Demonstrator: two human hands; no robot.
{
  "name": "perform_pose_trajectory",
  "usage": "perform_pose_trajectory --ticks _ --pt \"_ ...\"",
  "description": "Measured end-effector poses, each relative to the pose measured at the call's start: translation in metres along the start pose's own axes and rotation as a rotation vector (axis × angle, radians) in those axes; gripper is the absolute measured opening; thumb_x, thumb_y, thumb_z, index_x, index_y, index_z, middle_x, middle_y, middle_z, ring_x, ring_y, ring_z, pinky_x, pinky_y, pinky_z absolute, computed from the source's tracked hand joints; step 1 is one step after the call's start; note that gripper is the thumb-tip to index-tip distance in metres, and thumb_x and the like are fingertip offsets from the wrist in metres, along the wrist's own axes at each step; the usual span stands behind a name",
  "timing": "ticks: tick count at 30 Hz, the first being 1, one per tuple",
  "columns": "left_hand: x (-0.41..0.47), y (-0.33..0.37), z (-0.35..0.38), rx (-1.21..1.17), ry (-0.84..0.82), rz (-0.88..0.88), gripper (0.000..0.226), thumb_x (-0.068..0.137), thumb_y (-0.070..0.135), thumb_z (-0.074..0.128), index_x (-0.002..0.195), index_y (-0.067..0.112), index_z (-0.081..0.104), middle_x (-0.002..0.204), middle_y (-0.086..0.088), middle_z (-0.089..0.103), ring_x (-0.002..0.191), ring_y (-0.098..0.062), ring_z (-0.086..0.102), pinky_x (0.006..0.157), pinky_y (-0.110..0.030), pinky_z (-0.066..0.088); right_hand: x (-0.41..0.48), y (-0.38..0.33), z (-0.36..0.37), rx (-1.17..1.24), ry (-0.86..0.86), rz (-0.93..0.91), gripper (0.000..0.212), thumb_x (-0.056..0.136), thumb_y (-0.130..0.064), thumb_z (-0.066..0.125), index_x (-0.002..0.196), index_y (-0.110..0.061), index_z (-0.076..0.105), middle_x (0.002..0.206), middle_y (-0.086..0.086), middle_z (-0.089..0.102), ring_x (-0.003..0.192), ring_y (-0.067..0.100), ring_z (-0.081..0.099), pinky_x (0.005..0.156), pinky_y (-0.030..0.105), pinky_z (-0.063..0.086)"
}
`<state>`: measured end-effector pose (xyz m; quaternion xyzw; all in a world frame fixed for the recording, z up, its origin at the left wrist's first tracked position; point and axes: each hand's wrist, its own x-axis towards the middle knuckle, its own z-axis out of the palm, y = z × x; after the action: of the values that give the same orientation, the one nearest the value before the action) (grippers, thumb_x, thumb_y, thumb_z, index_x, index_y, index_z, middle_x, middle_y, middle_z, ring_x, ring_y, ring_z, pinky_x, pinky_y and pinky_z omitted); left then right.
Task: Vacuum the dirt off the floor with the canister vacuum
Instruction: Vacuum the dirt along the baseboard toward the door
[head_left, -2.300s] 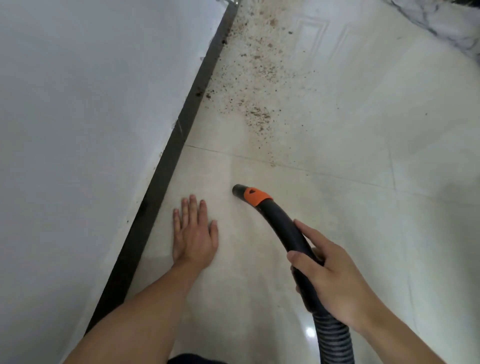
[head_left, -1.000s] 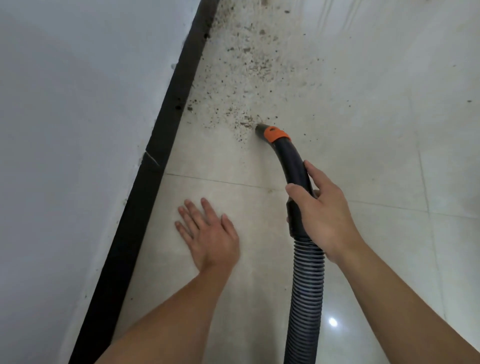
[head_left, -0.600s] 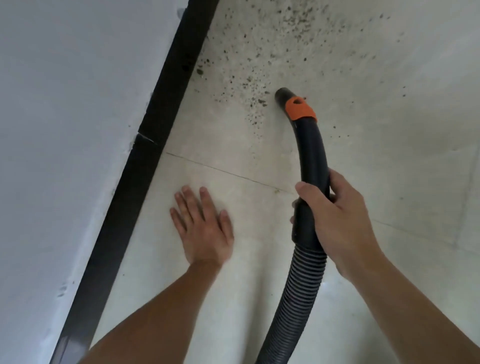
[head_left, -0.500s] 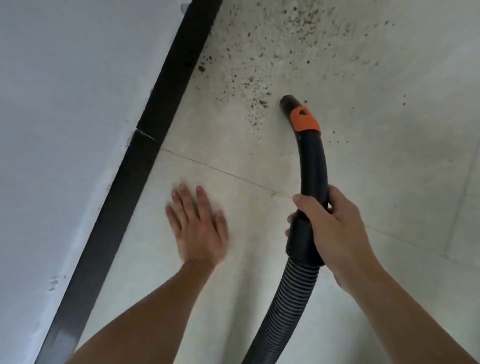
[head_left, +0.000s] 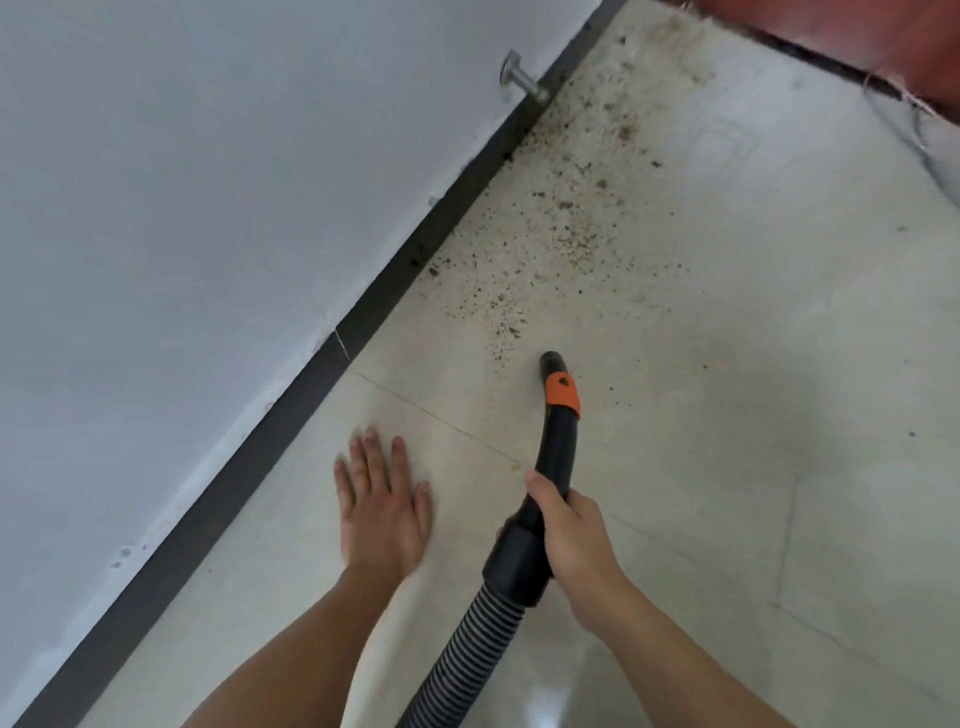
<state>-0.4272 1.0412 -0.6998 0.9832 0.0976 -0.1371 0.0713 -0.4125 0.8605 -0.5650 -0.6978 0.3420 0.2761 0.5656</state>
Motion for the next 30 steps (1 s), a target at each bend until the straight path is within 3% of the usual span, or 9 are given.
perform_pose_trajectory --ticks 5,8,11,13,15,17,21,25,30 --pt "0.004 -0.005 -0.032 -0.01 -0.172 0.056 0.068 0.1 0.05 0.02 0.155 0.014 0.001 0.159 -0.018 -0.016 0.146 -0.033 -0.019 0.12 -0.046 -0.005 0.003 -0.009 0.009 -0.025 -0.103 0.055 0.044 0.092 -0.044 0.065 0.106 -0.002 0.065 0.094 0.014 0.075 0.075 0.022 0.074 0.057 0.034 0.06" --pt "0.01 -0.006 -0.084 -0.338 -0.374 -0.017 0.055 0.103 0.043 0.03 0.15 0.015 0.03 0.159 -0.013 0.019 0.146 -0.029 0.018 0.117 -0.039 0.021 0.011 -0.02 0.011 0.028 -0.162 0.083 0.057 0.09 -0.057 0.062 0.111 -0.003 0.062 0.099 0.015 0.074 0.082 0.027 0.074 0.061 0.038 0.062" --pt "-0.005 0.009 -0.135 -0.948 -0.667 -0.122 0.041 0.101 0.037 0.04 0.13 0.011 0.055 0.124 -0.011 0.063 0.111 -0.024 0.061 0.1 -0.038 0.046 0.019 -0.031 0.016 0.093 -0.239 0.09 0.057 0.093 -0.059 0.057 0.112 -0.005 0.06 0.1 0.016 0.073 0.081 0.031 0.075 0.069 0.045 0.063" --pt "-0.019 0.02 -0.153 -1.022 -0.73 -0.115 0.041 0.086 0.04 0.054 0.115 0.012 0.062 0.106 -0.011 0.071 0.094 -0.022 0.068 0.09 -0.041 0.052 0.022 -0.038 0.016 0.084 -0.334 0.085 0.058 0.096 -0.059 0.051 0.112 -0.004 0.061 0.093 0.017 0.074 0.078 0.031 0.075 0.067 0.041 0.062" --pt "-0.03 0.03 -0.163 -0.982 -0.695 -0.126 0.042 0.073 0.034 0.065 0.11 0.013 0.062 0.097 -0.013 0.071 0.084 -0.025 0.07 0.08 -0.04 0.057 0.031 -0.035 0.008 0.006 -0.352 0.003 0.058 0.099 -0.061 0.042 0.105 -0.008 0.065 0.085 0.014 0.074 0.077 0.03 0.075 0.069 0.04 0.061" --pt "-0.03 0.043 -0.167 -0.898 -0.614 -0.155 0.034 0.075 0.025 0.073 0.105 0.015 0.06 0.09 -0.013 0.07 0.073 -0.025 0.069 0.066 -0.034 0.057 0.057 -0.02 -0.018 -0.246 -0.12 -0.246 0.053 0.102 -0.054 0.039 0.097 -0.012 0.069 0.088 0.011 0.073 0.089 0.032 0.071 0.079 0.042 0.058" --pt "-0.025 0.075 -0.168 -0.57 -0.408 -0.075 0.021 0.075 0.023 0.072 0.086 0.017 0.056 0.073 -0.002 0.063 0.061 -0.015 0.06 0.054 -0.024 0.047 0.125 0.034 -0.108 -0.834 0.344 -0.588 0.059 0.093 -0.041 0.031 0.134 -0.007 0.058 0.134 0.02 0.057 0.127 0.039 0.048 0.104 0.046 0.04" --pt "-0.067 0.066 -0.172 -0.436 -0.375 0.033 0.019 0.073 0.025 0.07 0.072 0.021 0.051 0.056 0.004 0.055 0.045 -0.007 0.049 0.047 -0.022 0.041 0.169 0.052 -0.156 -1.105 0.403 -0.687 0.075 0.095 -0.052 0.015 0.154 -0.01 0.034 0.162 0.012 0.028 0.151 0.03 0.018 0.121 0.045 0.01" --pt "-0.152 0.005 -0.153 -0.111 -0.467 -0.069 0.036 0.052 0.04 0.056 0.084 0.023 0.049 0.061 0.005 0.052 0.05 -0.009 0.044 0.052 -0.024 0.035 0.177 0.058 -0.157 -1.169 0.39 -0.713 0.068 0.101 -0.05 0.017 0.159 -0.014 0.021 0.167 0.009 0.013 0.154 0.026 0.006 0.122 0.043 0.002"
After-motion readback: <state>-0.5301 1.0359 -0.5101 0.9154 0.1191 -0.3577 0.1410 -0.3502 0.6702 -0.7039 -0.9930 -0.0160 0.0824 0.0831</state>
